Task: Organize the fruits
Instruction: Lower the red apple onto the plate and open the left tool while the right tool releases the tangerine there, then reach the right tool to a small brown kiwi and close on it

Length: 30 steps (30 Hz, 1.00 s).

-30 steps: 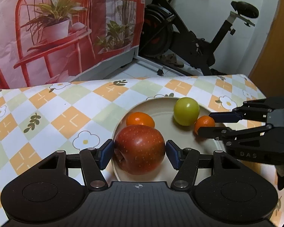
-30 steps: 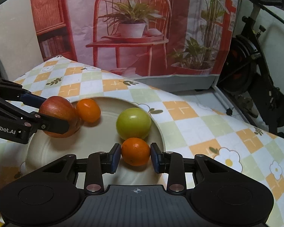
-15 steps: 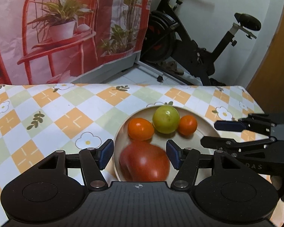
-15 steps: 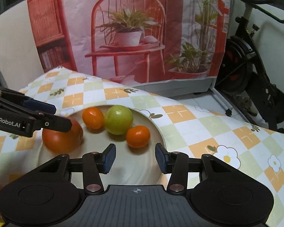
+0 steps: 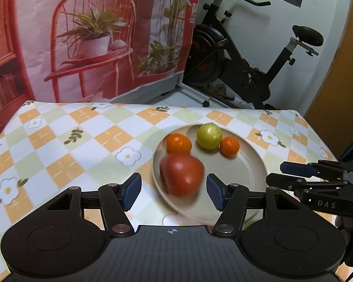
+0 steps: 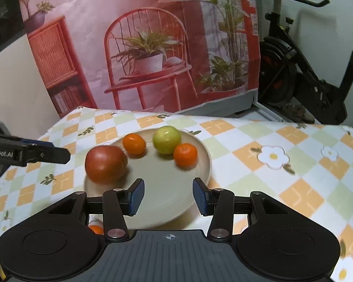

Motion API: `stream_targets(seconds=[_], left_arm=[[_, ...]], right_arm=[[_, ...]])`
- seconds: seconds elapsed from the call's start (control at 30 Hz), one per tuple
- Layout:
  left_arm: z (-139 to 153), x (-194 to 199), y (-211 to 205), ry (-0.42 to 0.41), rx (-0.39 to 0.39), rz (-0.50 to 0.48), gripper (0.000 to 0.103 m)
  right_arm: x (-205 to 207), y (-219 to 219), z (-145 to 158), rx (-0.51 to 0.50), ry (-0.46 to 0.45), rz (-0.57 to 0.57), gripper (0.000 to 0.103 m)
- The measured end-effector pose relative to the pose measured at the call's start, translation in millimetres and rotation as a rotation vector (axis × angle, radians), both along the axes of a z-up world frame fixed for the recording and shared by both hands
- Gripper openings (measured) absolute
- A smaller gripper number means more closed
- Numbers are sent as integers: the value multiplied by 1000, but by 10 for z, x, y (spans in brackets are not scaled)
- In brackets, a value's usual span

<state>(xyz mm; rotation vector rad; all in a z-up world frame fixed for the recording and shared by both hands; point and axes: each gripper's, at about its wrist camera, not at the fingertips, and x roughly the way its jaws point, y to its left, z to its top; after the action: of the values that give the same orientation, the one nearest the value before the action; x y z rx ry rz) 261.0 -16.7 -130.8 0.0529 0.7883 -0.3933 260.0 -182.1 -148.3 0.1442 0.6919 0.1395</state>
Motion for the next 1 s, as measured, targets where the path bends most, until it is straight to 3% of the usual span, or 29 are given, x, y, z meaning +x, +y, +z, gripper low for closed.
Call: stream_targets(seconds=[0.43, 1.0], left_arm=[[-42, -515, 298, 26, -29, 49, 64], [-161, -697, 303, 40, -41, 23, 63]], right_arm=[[-478, 256, -81, 36, 18, -5, 43], [-624, 456, -132, 6, 64, 12, 43]])
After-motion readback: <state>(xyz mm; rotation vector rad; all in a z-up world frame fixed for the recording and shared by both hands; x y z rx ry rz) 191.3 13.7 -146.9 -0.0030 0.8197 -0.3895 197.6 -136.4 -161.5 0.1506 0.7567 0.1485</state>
